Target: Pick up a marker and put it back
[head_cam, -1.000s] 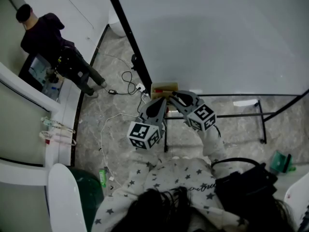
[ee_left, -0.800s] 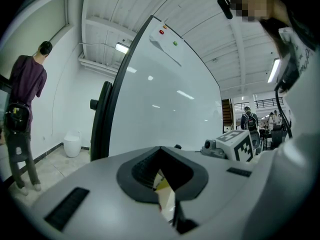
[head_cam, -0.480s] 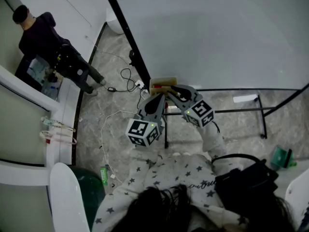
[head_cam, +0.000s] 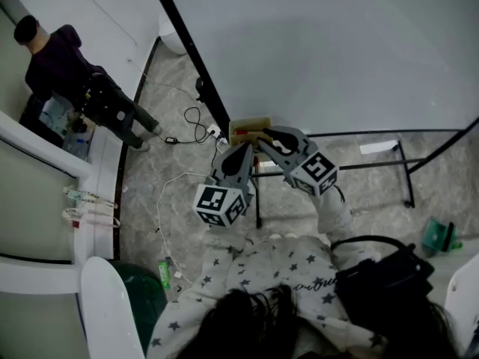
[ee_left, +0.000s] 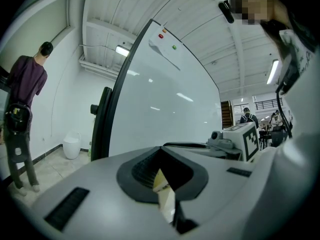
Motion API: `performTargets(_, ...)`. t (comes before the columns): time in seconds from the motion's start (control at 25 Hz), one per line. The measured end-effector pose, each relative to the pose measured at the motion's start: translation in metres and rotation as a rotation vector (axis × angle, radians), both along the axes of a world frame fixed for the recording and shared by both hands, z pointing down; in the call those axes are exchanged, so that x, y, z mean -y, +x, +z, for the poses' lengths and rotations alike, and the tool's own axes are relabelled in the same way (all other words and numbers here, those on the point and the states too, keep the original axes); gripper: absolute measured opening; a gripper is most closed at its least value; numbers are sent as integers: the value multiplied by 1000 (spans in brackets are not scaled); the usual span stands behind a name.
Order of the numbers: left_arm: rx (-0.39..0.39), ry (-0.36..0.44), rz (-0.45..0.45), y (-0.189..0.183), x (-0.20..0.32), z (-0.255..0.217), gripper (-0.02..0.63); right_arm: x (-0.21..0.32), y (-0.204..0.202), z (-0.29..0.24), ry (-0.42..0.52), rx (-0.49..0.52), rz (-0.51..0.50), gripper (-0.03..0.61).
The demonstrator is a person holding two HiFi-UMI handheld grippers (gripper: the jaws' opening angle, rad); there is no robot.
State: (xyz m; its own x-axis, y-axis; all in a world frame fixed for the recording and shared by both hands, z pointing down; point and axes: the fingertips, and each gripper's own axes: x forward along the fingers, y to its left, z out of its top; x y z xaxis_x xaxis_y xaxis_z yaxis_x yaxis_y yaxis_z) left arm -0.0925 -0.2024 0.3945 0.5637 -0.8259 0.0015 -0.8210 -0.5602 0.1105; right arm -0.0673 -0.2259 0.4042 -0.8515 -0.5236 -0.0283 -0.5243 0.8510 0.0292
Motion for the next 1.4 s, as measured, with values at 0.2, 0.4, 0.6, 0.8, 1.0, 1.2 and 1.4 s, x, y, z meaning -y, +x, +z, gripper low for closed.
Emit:
performTargets(0.2, -3, 14, 8, 3, 2, -8, 2, -3, 10, -24, 17, 44, 12, 84)
performTargets(0.4, -4, 27, 31, 12, 2, -19, 2, -10, 16, -43, 18, 38, 15, 84)
performTargets(0.6, -2, 48, 59, 20, 0, -32, 2, -12, 24, -54, 33, 39, 40, 5)
performTargets(0.8, 4, 60, 96, 30, -6, -44, 2, -18, 25, -55, 10, 27, 35, 6)
performTargets(1.0, -4, 66, 126, 34, -14, -49, 2, -32, 27, -64, -1, 47, 28, 6)
performTargets(1.2, -5, 61, 133, 35, -16, -49, 2, -36, 27, -67, -7, 64, 28, 6)
performTargets(1.4, 3, 57, 130, 35, -16, -47, 2, -33, 31, -60, -17, 46, 41, 5)
